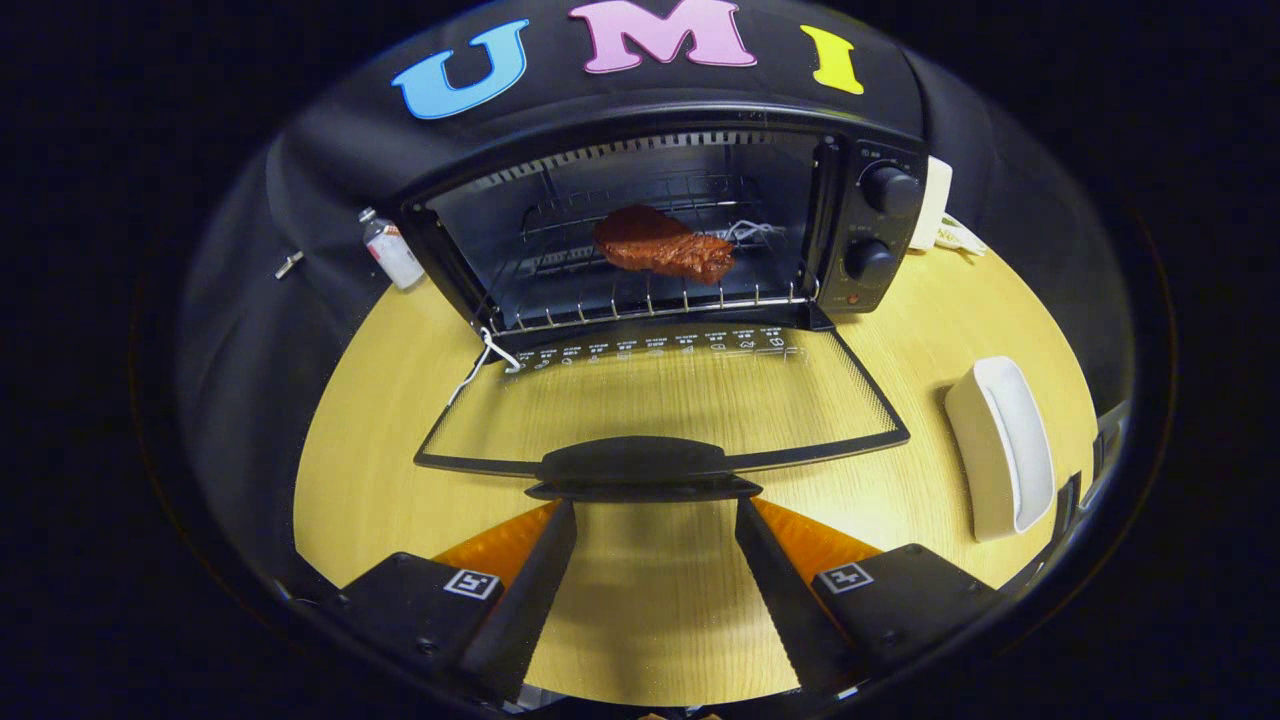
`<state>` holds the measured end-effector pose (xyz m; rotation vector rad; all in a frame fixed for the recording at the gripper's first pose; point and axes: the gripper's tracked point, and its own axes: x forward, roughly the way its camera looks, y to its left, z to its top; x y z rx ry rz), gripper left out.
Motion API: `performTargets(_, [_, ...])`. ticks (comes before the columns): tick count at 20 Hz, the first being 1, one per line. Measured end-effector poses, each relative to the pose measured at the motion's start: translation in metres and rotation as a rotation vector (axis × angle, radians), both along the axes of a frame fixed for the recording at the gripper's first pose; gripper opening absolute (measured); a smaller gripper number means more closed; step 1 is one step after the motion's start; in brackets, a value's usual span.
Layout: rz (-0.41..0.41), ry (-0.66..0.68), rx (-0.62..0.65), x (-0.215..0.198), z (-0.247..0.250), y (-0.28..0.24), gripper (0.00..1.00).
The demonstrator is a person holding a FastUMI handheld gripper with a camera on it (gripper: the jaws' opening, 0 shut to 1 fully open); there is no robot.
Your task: Open the toaster oven, put the food inside, and close the toaster oven door.
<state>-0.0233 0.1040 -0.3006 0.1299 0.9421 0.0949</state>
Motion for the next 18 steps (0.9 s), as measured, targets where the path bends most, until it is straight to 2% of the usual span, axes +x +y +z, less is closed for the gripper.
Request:
performTargets(7, [-0.04,-0.065,0.075,0.005,0.029,0.0,0.99])
performTargets(15, [-0.014,-0.187,0.099,0.029,0.079,0.002,0.99])
performTargets(18, [-0.013,-0.183,0.117,0.039,0.084,0.001,0.99])
